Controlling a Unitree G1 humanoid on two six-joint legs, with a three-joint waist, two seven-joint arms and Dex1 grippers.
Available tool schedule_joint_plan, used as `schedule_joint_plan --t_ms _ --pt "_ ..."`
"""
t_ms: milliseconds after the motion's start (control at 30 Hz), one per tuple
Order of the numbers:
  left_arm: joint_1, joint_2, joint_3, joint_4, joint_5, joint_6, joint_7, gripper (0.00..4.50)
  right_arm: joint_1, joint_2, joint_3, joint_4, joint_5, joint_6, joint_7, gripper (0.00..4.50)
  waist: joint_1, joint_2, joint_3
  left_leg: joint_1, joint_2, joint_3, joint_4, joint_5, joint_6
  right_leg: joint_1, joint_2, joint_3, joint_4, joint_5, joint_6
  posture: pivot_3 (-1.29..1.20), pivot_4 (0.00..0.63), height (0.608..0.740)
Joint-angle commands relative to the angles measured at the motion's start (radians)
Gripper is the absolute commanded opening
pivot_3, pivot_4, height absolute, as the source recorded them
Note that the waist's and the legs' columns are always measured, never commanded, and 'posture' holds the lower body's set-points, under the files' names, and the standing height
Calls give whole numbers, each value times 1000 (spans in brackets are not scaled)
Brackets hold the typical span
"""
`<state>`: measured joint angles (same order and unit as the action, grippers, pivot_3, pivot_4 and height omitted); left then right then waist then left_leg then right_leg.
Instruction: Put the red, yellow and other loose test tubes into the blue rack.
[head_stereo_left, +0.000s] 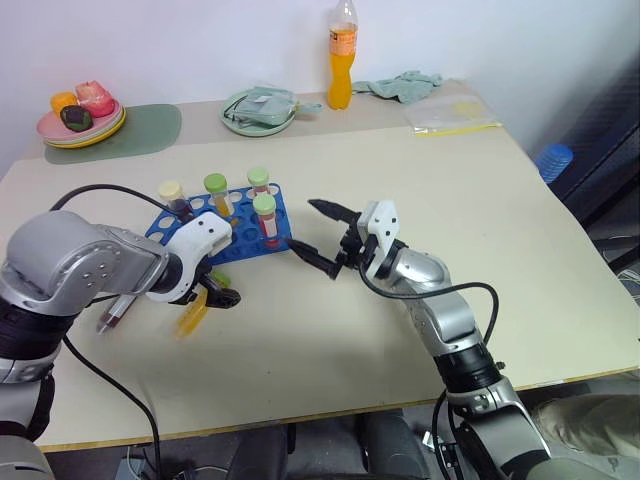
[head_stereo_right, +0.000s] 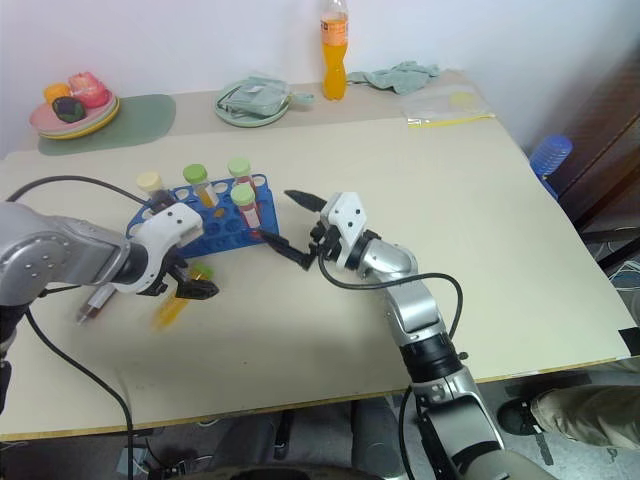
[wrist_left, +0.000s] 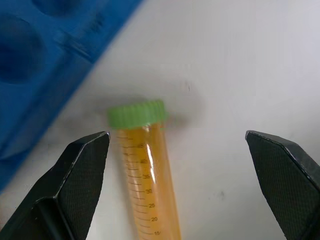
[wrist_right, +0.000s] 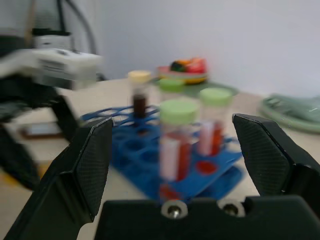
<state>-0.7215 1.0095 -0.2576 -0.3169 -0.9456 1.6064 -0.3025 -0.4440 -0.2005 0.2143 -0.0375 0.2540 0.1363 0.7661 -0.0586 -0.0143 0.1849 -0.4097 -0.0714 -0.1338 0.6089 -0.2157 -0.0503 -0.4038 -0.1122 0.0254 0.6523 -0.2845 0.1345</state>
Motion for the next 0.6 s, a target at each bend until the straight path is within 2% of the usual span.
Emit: schedule_joint_plan --t_ms 33,133,333,367,467,600 --pt "-18 18 -29 7 12 8 -2 4500 32 -35 25 -115 30 58 37 4193 5 0 0 0 0 0 0 0 0 0 0 0 0 0 0 0 150 740" --pt "-12 20 -44 7 27 8 -5 3719 50 -65 27 -154 43 104 56 4236 14 0 0 0 0 0 1 0 0 0 0 0 0 0 0 0 150 740" --pt "30 16 -43 8 79 8 1 932 46 -96 27 -168 51 121 82 4236 17 0 0 0 0 0 2 0 0 1 0 0 0 0 0 0 150 740" --pt "41 15 -31 0 87 8 5 724 46 -102 30 -170 56 125 92 4236 17 0 0 0 0 0 2 0 0 1 -1 0 0 0 0 0 150 740" --pt "79 38 23 -47 97 8 -22 724 50 -141 33 -183 79 152 146 4236 16 0 0 0 0 0 2 0 0 1 -1 0 0 0 0 0 150 740" --pt "232 111 229 -166 129 -201 -117 724 53 -192 18 -186 93 159 193 4236 13 0 0 0 0 1 1 0 0 0 -1 1 0 0 0 0 150 740"
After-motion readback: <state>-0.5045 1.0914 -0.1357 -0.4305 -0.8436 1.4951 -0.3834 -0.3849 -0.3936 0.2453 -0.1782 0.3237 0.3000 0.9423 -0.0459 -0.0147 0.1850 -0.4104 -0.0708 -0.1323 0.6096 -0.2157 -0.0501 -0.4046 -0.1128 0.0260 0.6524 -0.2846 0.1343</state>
